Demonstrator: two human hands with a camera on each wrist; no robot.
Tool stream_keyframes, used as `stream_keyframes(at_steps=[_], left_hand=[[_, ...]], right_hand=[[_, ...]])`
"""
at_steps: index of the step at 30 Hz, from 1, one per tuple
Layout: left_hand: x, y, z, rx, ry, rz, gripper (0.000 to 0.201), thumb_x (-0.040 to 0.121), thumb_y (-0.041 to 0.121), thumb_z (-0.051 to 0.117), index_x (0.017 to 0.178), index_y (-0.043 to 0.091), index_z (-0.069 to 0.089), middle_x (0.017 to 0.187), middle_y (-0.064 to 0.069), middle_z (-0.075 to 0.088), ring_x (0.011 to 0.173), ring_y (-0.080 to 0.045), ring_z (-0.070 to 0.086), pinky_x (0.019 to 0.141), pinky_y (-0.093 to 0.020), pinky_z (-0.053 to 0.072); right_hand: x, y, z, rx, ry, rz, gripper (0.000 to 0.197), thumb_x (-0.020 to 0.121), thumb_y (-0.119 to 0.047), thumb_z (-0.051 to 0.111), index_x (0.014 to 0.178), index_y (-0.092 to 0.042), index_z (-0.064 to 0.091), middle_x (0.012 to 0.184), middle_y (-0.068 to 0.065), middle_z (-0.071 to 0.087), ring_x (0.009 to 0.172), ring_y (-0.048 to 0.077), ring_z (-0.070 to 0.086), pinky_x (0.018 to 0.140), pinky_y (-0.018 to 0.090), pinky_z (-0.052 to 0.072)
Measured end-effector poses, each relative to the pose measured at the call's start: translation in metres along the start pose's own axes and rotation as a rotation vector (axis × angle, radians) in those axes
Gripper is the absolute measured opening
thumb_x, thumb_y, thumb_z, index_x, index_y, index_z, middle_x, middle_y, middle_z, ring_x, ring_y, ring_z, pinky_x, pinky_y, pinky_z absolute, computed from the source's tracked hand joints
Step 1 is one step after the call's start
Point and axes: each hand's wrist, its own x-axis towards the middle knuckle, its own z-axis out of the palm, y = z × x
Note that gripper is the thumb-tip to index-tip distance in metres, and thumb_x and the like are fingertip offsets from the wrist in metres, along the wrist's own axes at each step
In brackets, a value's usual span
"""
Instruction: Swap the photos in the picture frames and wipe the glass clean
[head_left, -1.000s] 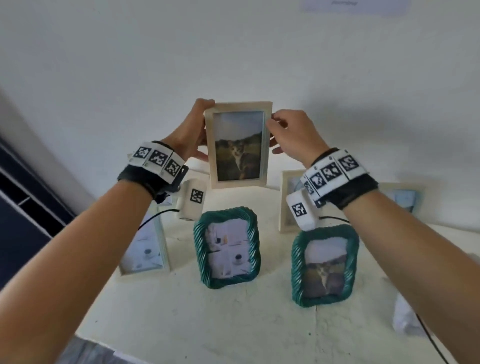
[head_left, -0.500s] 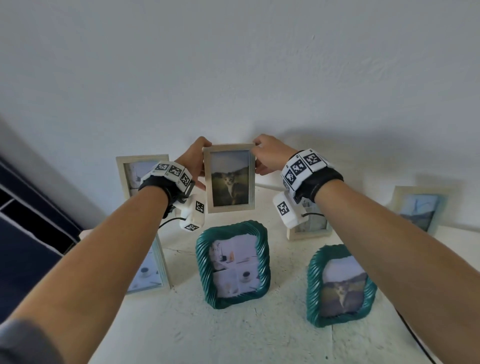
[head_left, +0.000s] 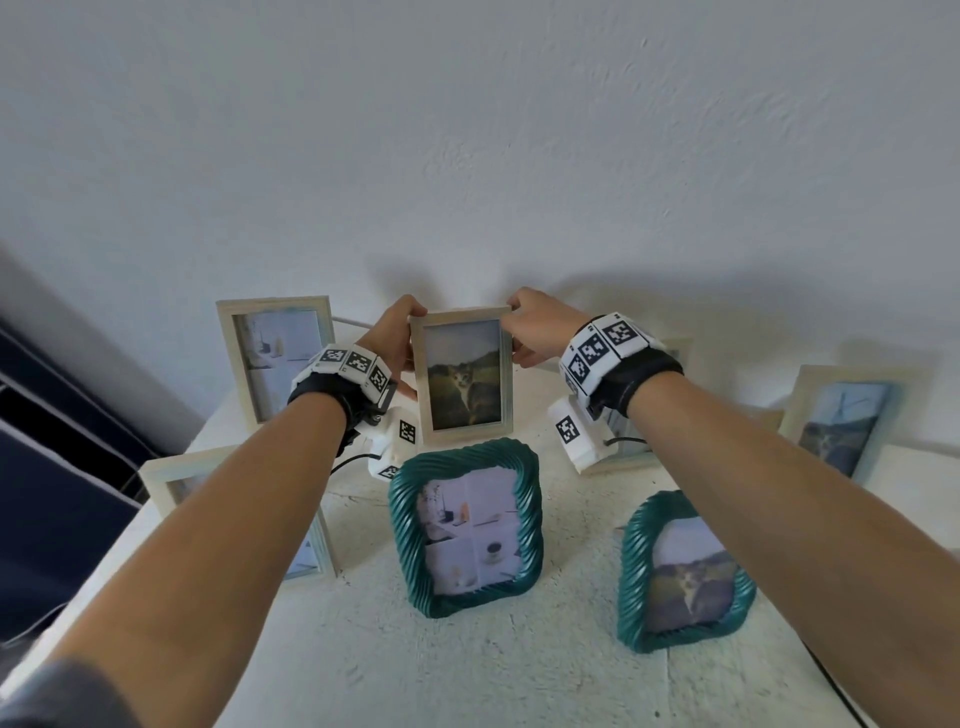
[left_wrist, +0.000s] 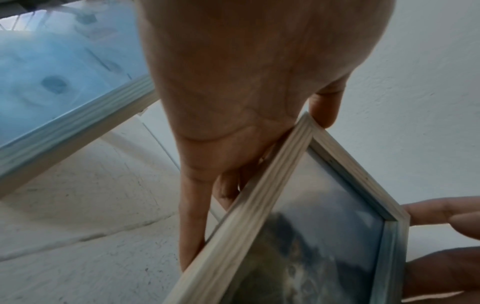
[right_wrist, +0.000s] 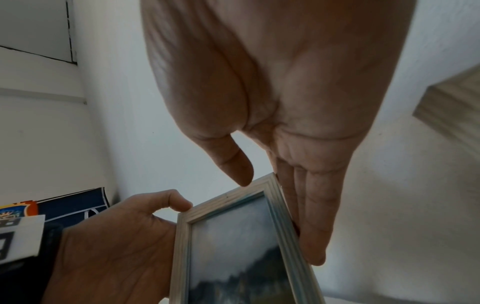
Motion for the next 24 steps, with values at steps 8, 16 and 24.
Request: stream_keyframes(at_steps=[8, 16, 24], left_hand=[[-0.006, -0.005, 0.0, 0.017, 0.021, 0.023, 0.038, 0.089, 0.048, 0.036, 0.106, 0.018, 0.053, 0.096, -0.01, 0.058, 0.093, -0.031, 0.055, 0.102, -0.06, 0.037], [-0.014, -0.004, -0.001, 0.161, 0.049, 0.038, 0.072, 0.078, 0.086, 0.035, 0.109, 0.026, 0.059, 0.109, -0.012, 0.071, 0.107, -0.028, 0.062, 0.1, -0.055, 0.043], [-0.026, 0.036, -0.007, 0.413, 0.461, 0.365, 0.067, 0.098, 0.062, 0.036, 0.13, 0.005, 0.053, 0.13, -0.016, 0.058, 0.115, -0.034, 0.056, 0.102, -0.044, 0.044]], right_hand=[[-0.005, 0.004, 0.003, 0.009, -0.008, 0.001, 0.042, 0.095, -0.016, 0.041, 0.133, 0.002, 0.039, 0.127, 0.034, 0.054, 0.108, 0.047, 0.061, 0.088, 0.061, 0.051], [-0.008, 0.007, 0.0, 0.01, -0.01, 0.008, 0.045, 0.096, -0.018, 0.043, 0.137, 0.001, 0.036, 0.12, 0.03, 0.06, 0.099, 0.039, 0.068, 0.09, 0.055, 0.054], [-0.024, 0.003, -0.049, 0.169, 0.098, -0.087, 0.052, 0.099, -0.02, 0.049, 0.147, -0.01, 0.033, 0.106, 0.018, 0.065, 0.089, 0.028, 0.071, 0.086, 0.039, 0.058]])
